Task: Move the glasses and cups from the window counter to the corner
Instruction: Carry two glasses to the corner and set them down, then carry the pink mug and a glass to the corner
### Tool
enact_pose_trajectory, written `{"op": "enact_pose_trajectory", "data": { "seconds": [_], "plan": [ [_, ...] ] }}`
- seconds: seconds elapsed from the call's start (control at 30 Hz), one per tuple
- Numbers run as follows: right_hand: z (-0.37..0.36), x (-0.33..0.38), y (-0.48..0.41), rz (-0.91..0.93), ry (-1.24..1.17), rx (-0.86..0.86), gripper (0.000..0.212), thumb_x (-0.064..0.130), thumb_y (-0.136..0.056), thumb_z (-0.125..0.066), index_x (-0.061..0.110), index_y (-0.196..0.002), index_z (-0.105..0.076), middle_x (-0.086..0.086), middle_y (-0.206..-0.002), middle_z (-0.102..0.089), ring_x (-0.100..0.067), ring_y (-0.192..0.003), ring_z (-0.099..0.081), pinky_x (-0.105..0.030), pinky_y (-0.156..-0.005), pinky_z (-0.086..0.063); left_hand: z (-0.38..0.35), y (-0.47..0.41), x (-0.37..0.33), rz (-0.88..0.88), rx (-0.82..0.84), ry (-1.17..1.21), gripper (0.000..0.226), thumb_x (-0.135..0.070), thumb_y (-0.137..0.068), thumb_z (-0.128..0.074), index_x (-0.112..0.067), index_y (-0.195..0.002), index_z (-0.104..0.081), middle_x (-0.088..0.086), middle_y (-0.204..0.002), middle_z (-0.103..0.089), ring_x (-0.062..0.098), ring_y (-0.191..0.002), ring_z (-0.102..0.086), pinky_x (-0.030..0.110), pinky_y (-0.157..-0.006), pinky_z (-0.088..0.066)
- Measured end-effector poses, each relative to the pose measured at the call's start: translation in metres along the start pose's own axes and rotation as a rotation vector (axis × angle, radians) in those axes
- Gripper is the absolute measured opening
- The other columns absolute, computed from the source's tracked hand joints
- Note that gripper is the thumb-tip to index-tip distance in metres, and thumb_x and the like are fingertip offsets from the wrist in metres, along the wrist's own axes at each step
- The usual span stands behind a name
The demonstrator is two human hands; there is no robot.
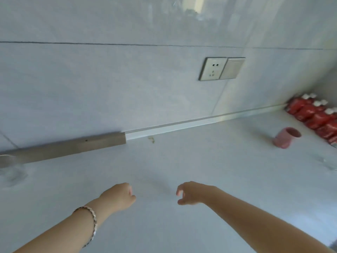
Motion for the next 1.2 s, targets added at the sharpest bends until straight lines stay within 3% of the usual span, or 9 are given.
{"op": "enact_pose_trajectory", "data": {
  "seconds": [0.1,0.4,0.47,0.57,0.73,0.87,0.97,1.1,1.2],
  "plan": [
    [0.005,-0.097,0.024,-0.06,-0.064,-0.026,0.041,0.03,-0.092,-0.05,0.02,-0.132,-0.047,-0.002,-0.132,-0.056,-0.018,-0.127,-0.046,-0.034,-0.102,-0.038,-0.021,-0.021,-0.101,-0.108,0.018,-0.049,0.007,-0.024,-0.09,-0.045,-0.026,-0.085,-0.05,0.004,-0.122,-0.063,0.021,-0.115,-0.058,0.025,-0.094,-0.045],
    [0.029,-0.398,0.065,-0.184,-0.192,-0.059,0.041,0.03,-0.092,-0.049,0.02,-0.131,-0.047,-0.003,-0.127,-0.059,-0.018,-0.121,-0.052,-0.032,-0.098,-0.041,-0.088,-0.081,-0.383,-0.233,0.056,-0.145,0.008,-0.027,-0.09,-0.044,-0.025,-0.089,-0.052,0.002,-0.121,-0.062,0.02,-0.113,-0.057,0.028,-0.094,-0.044],
    [0.034,-0.453,0.078,-0.215,-0.227,-0.06,0.042,0.029,-0.092,-0.049,0.018,-0.132,-0.046,-0.002,-0.13,-0.056,-0.019,-0.122,-0.051,-0.03,-0.098,-0.041,-0.092,-0.092,-0.443,-0.247,0.061,-0.173,0.021,-0.027,-0.09,-0.045,-0.022,-0.106,-0.056,0.002,-0.126,-0.059,0.022,-0.116,-0.056,0.029,-0.096,-0.043],
    [0.043,-0.524,0.095,-0.248,-0.294,-0.092,0.041,0.029,-0.094,-0.048,0.018,-0.133,-0.046,-0.001,-0.133,-0.052,-0.019,-0.123,-0.049,-0.03,-0.099,-0.04,-0.084,-0.11,-0.539,-0.315,-0.008,-0.155,0.048,-0.031,-0.088,-0.052,-0.016,-0.132,-0.043,0.007,-0.137,-0.048,0.024,-0.125,-0.049,0.033,-0.103,-0.041],
    [0.058,-0.606,0.116,-0.272,-0.426,-0.178,0.037,0.028,-0.093,-0.048,0.021,-0.129,-0.05,0.0,-0.124,-0.06,-0.017,-0.119,-0.051,-0.027,-0.089,-0.04,-0.062,-0.157,-0.678,-0.441,-0.13,0.129,0.079,-0.039,-0.068,-0.07,-0.019,-0.136,-0.035,0.007,-0.14,-0.042,0.029,-0.124,-0.051,0.044,-0.099,-0.047],
    [0.066,-0.645,0.122,-0.28,-0.47,-0.244,0.035,0.03,-0.093,-0.049,0.024,-0.127,-0.051,0.003,-0.123,-0.062,-0.015,-0.115,-0.055,-0.025,-0.087,-0.042,-0.071,-0.192,-0.726,-0.424,-0.139,0.156,0.103,-0.028,-0.062,-0.078,-0.02,-0.146,-0.019,0.0,-0.153,-0.021,0.037,-0.108,-0.062,0.046,-0.088,-0.056],
    [0.075,-0.664,0.125,-0.274,-0.461,-0.304,0.036,0.03,-0.093,-0.05,0.025,-0.129,-0.05,0.003,-0.128,-0.056,-0.014,-0.117,-0.053,-0.029,-0.097,-0.043,-0.074,-0.205,-0.731,-0.344,-0.172,0.242,0.091,-0.017,-0.072,-0.07,-0.021,-0.146,-0.019,-0.002,-0.15,-0.019,0.038,-0.08,-0.07,0.041,-0.064,-0.061],
    [0.115,-0.704,0.128,-0.317,-0.391,-0.64,0.048,0.028,-0.09,-0.056,0.022,-0.136,-0.044,-0.002,-0.143,-0.04,-0.021,-0.132,-0.038,-0.036,-0.109,-0.035,-0.066,-0.202,-0.73,-0.348,-0.276,0.276,0.067,-0.012,-0.067,-0.072,-0.014,-0.125,-0.04,0.003,-0.129,-0.04,0.005,-0.034,-0.06,0.013,-0.046,-0.045],
    [0.131,-0.744,0.121,-0.443,-0.4,-0.715,0.077,0.034,-0.082,-0.068,0.022,-0.146,-0.026,-0.005,-0.154,-0.021,-0.028,-0.141,-0.021,-0.042,-0.114,-0.024,-0.063,-0.192,-0.719,-0.352,-0.255,0.332,0.054,-0.007,-0.063,-0.076,-0.016,-0.106,-0.045,0.003,-0.119,-0.043,-0.016,-0.039,-0.055,0.005,-0.035,-0.041]
  ]
}}
Point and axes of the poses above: each hand's wrist, its own y-axis away from the middle knuckle, its own z-axis out of the back of the hand, x = y × z, the point moved 8 cm from there along -y, towards the middle knuckle
